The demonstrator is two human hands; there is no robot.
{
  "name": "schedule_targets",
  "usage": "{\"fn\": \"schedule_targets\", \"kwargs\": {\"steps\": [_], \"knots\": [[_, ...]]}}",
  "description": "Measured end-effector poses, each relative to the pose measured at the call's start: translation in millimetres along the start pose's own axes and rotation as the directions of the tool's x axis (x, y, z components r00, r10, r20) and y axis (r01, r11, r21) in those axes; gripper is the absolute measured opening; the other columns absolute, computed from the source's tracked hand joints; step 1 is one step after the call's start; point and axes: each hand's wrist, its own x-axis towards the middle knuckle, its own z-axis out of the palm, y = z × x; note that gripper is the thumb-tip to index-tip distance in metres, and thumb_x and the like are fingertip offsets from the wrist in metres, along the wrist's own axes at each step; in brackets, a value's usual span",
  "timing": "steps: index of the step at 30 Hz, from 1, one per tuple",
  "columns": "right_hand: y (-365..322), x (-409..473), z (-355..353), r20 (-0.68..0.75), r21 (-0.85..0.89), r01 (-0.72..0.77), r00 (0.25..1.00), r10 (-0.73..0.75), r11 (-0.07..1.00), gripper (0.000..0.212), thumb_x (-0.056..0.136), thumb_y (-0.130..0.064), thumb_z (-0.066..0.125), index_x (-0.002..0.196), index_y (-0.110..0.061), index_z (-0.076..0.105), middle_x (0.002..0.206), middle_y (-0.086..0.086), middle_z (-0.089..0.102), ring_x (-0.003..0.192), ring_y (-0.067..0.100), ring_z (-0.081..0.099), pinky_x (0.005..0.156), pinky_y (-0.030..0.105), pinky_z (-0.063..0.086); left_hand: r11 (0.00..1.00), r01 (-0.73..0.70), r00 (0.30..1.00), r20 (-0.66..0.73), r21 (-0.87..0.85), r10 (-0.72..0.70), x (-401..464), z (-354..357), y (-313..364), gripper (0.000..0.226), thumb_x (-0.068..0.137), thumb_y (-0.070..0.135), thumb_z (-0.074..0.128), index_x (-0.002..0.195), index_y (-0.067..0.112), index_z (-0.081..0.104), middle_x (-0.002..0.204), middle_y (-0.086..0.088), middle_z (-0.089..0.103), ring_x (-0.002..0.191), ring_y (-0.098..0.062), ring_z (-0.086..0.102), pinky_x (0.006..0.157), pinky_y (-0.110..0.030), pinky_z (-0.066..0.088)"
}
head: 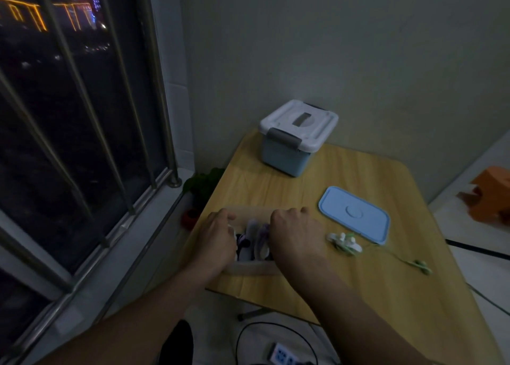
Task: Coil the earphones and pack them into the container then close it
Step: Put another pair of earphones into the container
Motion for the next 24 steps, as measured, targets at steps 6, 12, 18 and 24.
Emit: {"fn": "schedule_targets", "kwargs": {"steps": [6, 12, 18, 24], "knots": [[19, 3, 13, -0.071, 0.199, -0.011, 0.997, 0.026, 0.98, 0.019, 0.09, -0.029, 0.062, 0.1, -0.012, 0.063, 0.102, 0.01, 0.065, 0.099, 0.03, 0.06, 0.065, 0.034, 0.039, 1.0, 0.004, 1.0, 0.006, -0.023, -0.004, 0, 1, 0, 0.031, 0.098, 0.012, 0.046, 0.128, 0.013, 0.052, 0.133, -0.009, 0.052, 0.115, -0.022, 0.054, 0.089, -0.034, 0.048], [71, -1, 13, -0.244, 0.439, -0.123, 0.937, 0.249, 0.89, 0.022, 0.087, -0.033, 0.067, 0.105, -0.02, 0.073, 0.099, 0.003, 0.075, 0.093, 0.025, 0.068, 0.076, 0.04, 0.057, 0.997, 0.012, 1.0, 0.009, -0.077, -0.011, 2, 4, 1, 0.03, 0.097, 0.023, 0.051, 0.126, 0.015, 0.052, 0.129, -0.008, 0.055, 0.103, -0.017, 0.054, 0.077, -0.029, 0.044], [129, 5, 29, 0.019, 0.436, -0.23, 0.969, 0.247, 0.87, 0.036, 0.082, -0.015, 0.073, 0.118, -0.016, 0.071, 0.117, 0.008, 0.073, 0.112, 0.026, 0.064, 0.091, 0.041, 0.053, 0.998, 0.026, 1.0, 0.016, -0.064, -0.025, 4, 6, 3, 0.033, 0.096, 0.026, 0.054, 0.127, 0.013, 0.052, 0.129, -0.009, 0.056, 0.105, -0.02, 0.055, 0.084, -0.032, 0.047], [157, 3, 35, 0.135, 0.533, -0.21, 0.978, 0.162, 0.82, 0.042, 0.085, -0.029, 0.075, 0.124, -0.015, 0.068, 0.13, 0.007, 0.066, 0.118, 0.024, 0.061, 0.094, 0.035, 0.047, 0.999, 0.03, 0.999, 0.032, -0.041, -0.029, 4, 6, 2, 0.033, 0.095, 0.028, 0.054, 0.126, 0.016, 0.052, 0.128, -0.008, 0.056, 0.109, -0.022, 0.055, 0.083, -0.032, 0.046]]}}
